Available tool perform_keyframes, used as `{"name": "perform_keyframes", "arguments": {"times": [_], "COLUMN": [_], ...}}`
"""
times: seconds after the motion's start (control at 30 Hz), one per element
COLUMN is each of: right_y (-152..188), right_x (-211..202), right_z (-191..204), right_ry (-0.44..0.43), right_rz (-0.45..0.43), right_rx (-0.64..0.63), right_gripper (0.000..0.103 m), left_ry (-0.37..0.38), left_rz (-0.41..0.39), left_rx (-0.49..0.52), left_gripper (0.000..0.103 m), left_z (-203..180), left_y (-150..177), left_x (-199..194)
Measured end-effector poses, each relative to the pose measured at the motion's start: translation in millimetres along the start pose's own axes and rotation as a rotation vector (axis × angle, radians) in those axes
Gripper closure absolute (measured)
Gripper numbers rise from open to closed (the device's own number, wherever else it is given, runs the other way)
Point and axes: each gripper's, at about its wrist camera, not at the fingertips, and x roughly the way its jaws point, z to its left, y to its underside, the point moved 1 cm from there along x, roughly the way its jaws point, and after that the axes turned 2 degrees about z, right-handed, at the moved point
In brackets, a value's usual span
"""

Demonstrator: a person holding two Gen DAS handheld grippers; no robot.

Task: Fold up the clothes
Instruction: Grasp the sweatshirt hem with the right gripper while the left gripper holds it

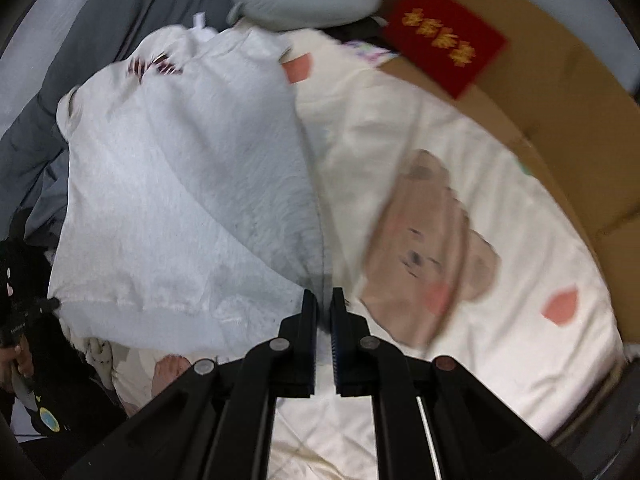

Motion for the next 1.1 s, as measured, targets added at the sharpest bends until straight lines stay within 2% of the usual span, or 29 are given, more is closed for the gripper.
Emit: {"name": "perform_keyframes", "arguments": {"times": [0.27, 0.5, 0.63, 0.9, 1.1], "right_y": [58, 129, 173, 248, 296], "right_x": [-54, -90, -105, -138, -166], "right_z": [-53, -89, -98, -111, -113], "right_ry": [0.067, 0.104, 0.097, 0.092, 0.085], "right_rz": [-0.021, -0.014, -0.005, -0.055, -0.093], "right_rx": [0.132, 0.265, 0.308, 0.392, 0.428], "right_gripper": [0.098, 0.098, 0.098, 0.098, 0.098], "left_ry": [0.058, 0.101, 0.118, 0.106, 0.127], "left_rz": [0.07, 0.137, 0.169, 0.201, 0.19], "left_rx": [0.097, 0.182, 0.238, 0.324, 0.353], "left_gripper": [0.095, 0.095, 0.095, 0.095, 0.095], "left_z": [-44, -76, -96, -124, -143], "left_y": [8, 16, 21, 37, 45], "left_x": [5, 15, 16, 4, -16]}}
